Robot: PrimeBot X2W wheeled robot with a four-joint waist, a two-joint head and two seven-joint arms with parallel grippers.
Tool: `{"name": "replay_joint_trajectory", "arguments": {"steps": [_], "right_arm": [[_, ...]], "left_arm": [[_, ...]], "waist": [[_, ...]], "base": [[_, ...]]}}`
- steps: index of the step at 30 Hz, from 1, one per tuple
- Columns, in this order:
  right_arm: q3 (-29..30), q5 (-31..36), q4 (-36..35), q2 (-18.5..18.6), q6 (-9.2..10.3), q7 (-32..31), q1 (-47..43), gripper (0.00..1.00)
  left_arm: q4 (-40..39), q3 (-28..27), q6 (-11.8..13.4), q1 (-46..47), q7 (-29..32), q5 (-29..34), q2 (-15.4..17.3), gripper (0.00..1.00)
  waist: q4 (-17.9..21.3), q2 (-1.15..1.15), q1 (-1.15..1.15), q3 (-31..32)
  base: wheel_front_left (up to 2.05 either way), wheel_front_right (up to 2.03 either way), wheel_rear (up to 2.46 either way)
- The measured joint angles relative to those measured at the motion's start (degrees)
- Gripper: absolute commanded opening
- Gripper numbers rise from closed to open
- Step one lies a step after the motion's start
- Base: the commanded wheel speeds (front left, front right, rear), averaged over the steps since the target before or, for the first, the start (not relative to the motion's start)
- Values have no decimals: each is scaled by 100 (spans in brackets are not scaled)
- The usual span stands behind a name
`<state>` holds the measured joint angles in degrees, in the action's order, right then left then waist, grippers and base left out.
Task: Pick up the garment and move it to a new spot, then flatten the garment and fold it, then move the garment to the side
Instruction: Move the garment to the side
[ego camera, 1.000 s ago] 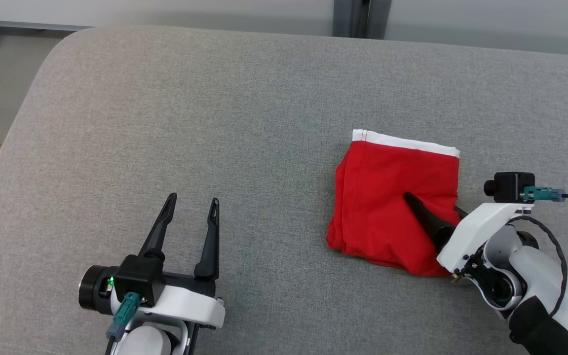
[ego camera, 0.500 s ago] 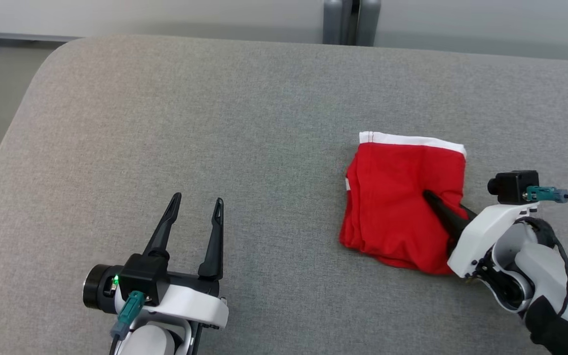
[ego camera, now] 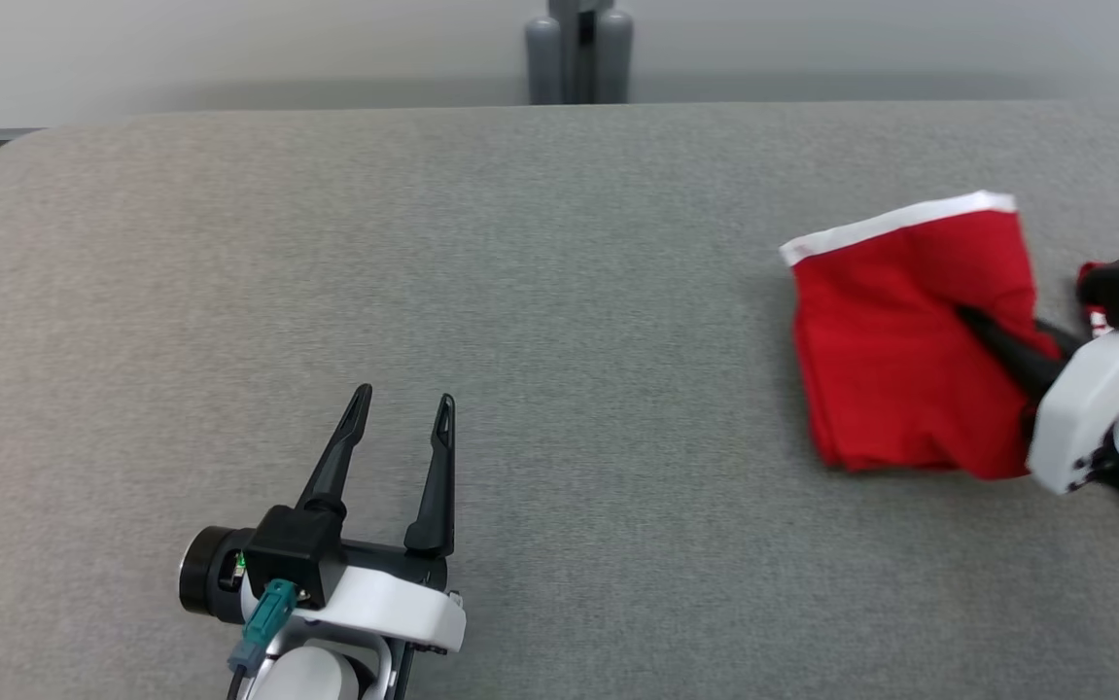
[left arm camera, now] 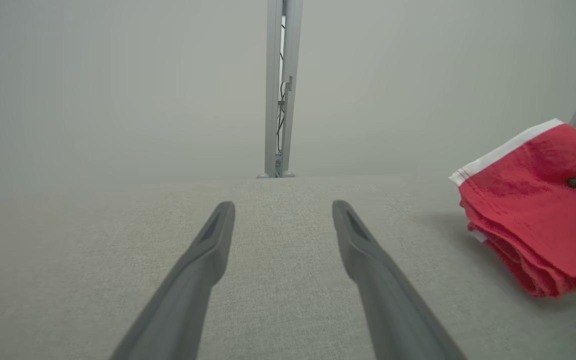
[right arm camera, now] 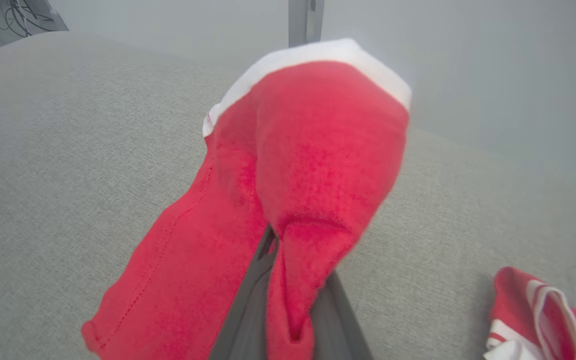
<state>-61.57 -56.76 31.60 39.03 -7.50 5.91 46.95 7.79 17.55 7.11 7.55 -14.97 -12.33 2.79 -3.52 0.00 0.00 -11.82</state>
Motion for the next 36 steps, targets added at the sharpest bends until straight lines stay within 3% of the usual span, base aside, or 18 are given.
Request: {"name": "replay_joint_trajectory", "arguments": {"steps": [7, 10, 16, 25, 36], "right_arm": [[336, -299, -790, 835, -1, -222, 108, 0], [568, -407, -901, 1278, 0, -277, 72, 0], [983, -554, -893, 1712, 0, -286, -244, 0], [1500, -481, -119, 1685, 0, -207, -577, 0], [1685, 1182, 1581, 1191, -1, -98, -51, 0]], "left_arm": [[-21, 13, 47, 113, -1, -41, -2, 100], [-22, 11, 43, 166, -1, -32, 1, 100], [27, -12, -11, 259, 0, 21, 0, 100], [90, -171, -158, 349, -1, 225, 0, 100], [98, -318, -360, 544, -1, 485, 0, 100]], "waist": [[367, 0, 0, -186], [478, 0, 0, -296], [593, 0, 0, -491], [637, 0, 0, -754], [658, 0, 0, -1282]], "base": [[0, 0, 0], [0, 0, 0], [0, 0, 0], [0, 0, 0], [0, 0, 0]]}}
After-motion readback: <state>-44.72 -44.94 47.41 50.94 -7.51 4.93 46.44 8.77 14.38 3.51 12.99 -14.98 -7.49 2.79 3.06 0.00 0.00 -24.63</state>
